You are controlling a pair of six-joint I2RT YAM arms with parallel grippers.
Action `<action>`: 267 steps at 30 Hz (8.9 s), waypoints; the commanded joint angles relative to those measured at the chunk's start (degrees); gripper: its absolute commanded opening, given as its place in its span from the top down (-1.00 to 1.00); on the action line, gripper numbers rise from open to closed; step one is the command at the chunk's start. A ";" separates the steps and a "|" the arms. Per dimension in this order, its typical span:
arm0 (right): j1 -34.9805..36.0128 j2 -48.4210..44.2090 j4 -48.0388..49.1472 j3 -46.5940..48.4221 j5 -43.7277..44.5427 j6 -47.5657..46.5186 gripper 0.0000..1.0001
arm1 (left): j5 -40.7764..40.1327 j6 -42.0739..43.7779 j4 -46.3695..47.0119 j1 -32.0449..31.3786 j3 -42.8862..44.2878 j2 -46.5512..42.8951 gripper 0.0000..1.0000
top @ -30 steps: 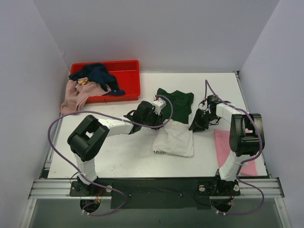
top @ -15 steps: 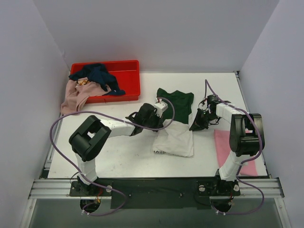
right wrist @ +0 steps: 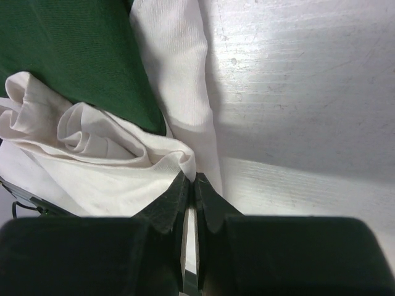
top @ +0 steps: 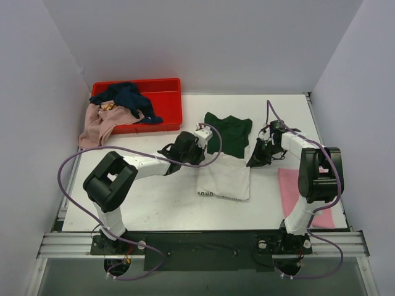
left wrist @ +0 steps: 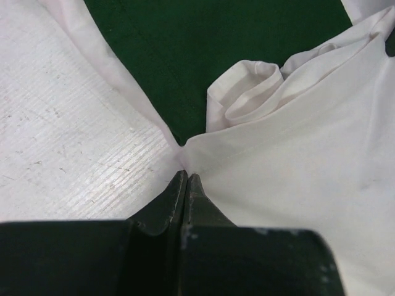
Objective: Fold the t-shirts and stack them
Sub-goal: Grab one side of the 2/3 rectangular tshirt with both arms, then fold the long partially folded tshirt into a neat square, then put the neatly folded tshirt into the corner of the board with the right arm
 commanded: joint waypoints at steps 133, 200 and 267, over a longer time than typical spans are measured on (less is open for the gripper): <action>2.91 -1.77 -7.41 22.69 11.21 4.57 0.33 | 11.58 18.73 -59.67 15.13 60.26 23.38 0.19; 5.74 11.12 11.34 6.14 -10.15 14.58 0.60 | 0.50 60.99 -29.34 -9.48 -2.05 -8.36 1.00; 9.60 -24.29 -33.56 5.87 35.79 -31.12 1.00 | 6.65 20.74 -47.72 19.53 27.30 -13.54 -0.05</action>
